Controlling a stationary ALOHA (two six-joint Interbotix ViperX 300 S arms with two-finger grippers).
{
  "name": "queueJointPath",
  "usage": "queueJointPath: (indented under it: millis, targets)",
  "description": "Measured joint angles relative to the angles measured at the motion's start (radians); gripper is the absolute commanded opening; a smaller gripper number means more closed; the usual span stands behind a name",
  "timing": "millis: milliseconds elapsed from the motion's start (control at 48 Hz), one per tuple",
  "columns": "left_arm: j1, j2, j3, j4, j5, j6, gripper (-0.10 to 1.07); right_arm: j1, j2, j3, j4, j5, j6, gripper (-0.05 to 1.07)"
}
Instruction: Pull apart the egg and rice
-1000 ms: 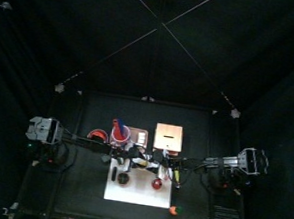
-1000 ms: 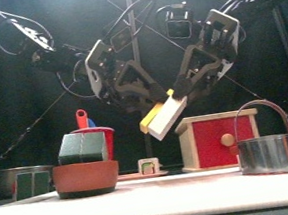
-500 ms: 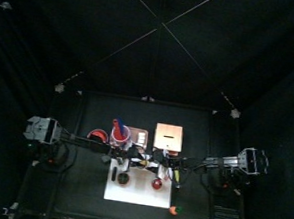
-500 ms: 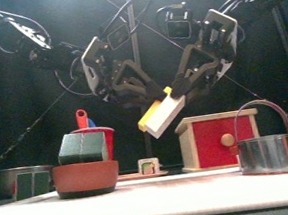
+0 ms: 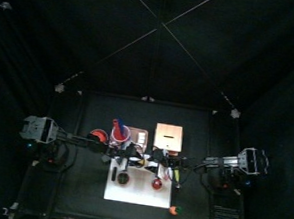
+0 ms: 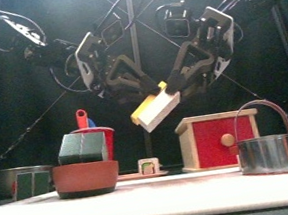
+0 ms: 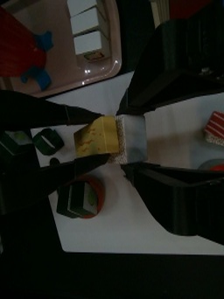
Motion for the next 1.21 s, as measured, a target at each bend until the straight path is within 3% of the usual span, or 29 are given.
queueJointPath:
  millis: [1208]
  targets:
    - [0.000,-0.017,0.008,0.003,-0.055,0.000,0.49,0.026,0.032,-0.012,0.040,-0.002,0.000,0.54]
